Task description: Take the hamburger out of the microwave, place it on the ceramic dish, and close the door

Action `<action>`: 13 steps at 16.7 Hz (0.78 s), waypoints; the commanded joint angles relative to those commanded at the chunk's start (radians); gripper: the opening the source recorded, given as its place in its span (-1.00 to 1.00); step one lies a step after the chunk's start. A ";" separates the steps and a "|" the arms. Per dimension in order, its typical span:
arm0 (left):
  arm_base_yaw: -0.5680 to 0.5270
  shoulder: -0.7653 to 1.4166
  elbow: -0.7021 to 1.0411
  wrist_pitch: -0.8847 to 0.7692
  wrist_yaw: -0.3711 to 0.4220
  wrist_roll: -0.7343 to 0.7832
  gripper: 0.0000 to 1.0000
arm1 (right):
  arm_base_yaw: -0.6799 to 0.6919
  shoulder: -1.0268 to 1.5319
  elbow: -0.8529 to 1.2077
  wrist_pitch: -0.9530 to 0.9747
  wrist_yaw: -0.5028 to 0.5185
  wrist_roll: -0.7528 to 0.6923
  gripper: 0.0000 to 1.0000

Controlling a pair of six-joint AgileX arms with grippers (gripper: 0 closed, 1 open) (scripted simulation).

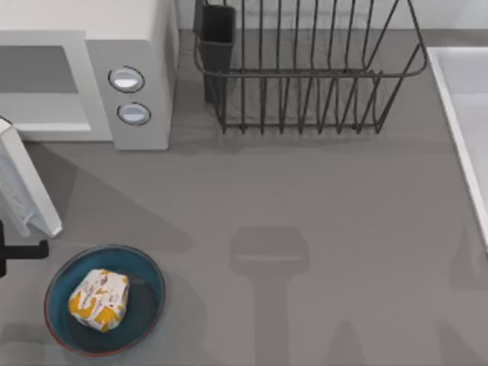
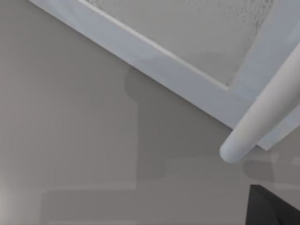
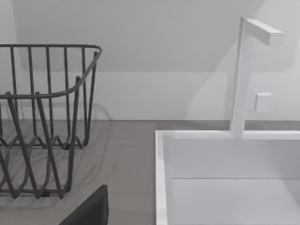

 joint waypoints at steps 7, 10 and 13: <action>-0.017 0.236 0.141 0.094 -0.010 -0.009 -1.00 | 0.000 0.000 0.000 0.000 0.000 0.000 1.00; -0.030 0.408 0.233 0.158 -0.018 -0.016 -1.00 | 0.000 0.000 0.000 0.000 0.000 0.000 1.00; -0.039 0.498 0.294 0.202 -0.023 -0.021 -1.00 | 0.000 0.000 0.000 0.000 0.000 0.000 1.00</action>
